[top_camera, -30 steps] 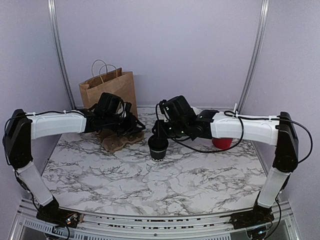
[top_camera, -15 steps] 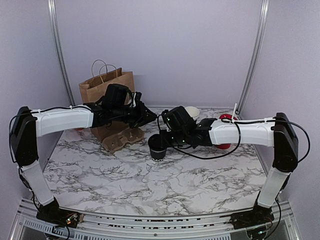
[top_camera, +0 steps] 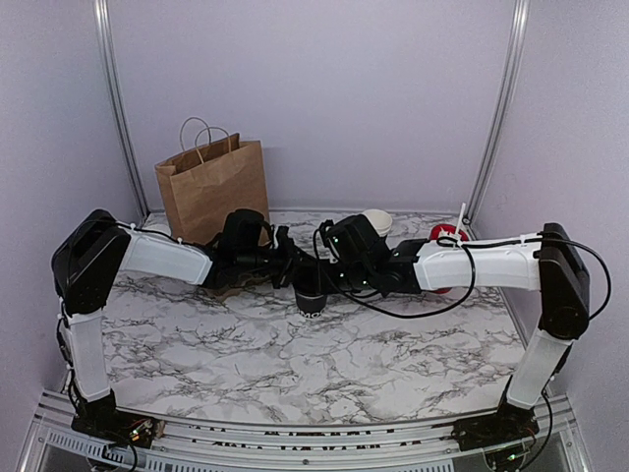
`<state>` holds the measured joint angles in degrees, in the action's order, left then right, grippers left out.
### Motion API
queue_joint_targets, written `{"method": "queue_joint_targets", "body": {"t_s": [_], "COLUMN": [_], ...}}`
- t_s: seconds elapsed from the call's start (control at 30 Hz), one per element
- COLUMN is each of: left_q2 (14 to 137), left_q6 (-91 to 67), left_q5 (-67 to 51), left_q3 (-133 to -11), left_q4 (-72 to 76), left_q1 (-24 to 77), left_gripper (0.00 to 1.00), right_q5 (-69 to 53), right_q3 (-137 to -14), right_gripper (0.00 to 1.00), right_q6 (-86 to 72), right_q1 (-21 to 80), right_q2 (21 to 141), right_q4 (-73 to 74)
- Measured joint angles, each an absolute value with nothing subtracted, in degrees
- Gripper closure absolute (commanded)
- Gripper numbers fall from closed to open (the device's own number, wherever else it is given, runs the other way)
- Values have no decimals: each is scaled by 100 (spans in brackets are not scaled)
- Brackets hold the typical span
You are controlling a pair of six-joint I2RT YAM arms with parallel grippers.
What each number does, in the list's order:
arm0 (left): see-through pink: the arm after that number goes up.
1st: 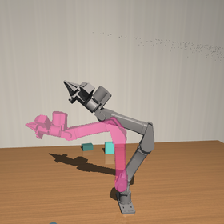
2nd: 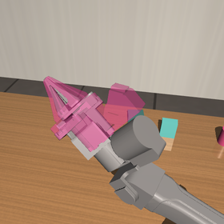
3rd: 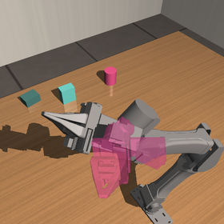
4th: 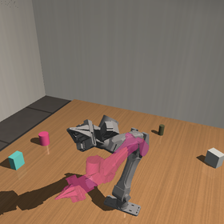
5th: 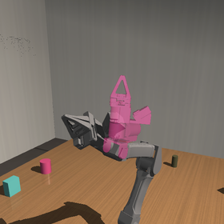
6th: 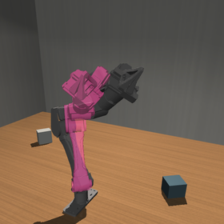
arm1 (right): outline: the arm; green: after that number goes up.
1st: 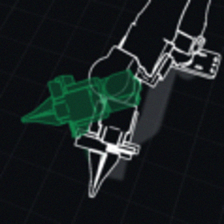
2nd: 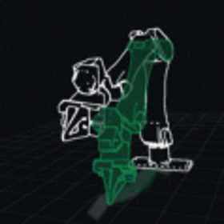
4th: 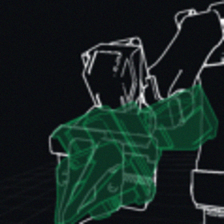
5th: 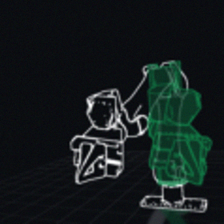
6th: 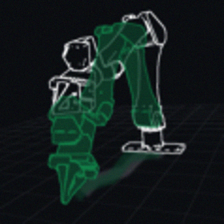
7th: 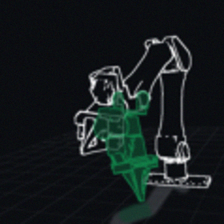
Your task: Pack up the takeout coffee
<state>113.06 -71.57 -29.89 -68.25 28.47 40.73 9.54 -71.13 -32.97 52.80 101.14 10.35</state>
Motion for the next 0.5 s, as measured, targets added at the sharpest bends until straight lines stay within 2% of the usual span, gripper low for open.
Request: {"method": "queue_joint_targets", "body": {"t_s": [0.5], "left_q2": [11109], "left_q6": [-7402], "left_q5": [-3028], "left_q3": [-7201], "left_q4": [2849], "left_q1": [4071], "left_gripper": [89], "right_q5": [937], "right_q3": [-7111], "right_gripper": [94], "right_q6": [-3295], "right_q1": [5275], "right_q2": [10136], "right_q4": [1024]}}
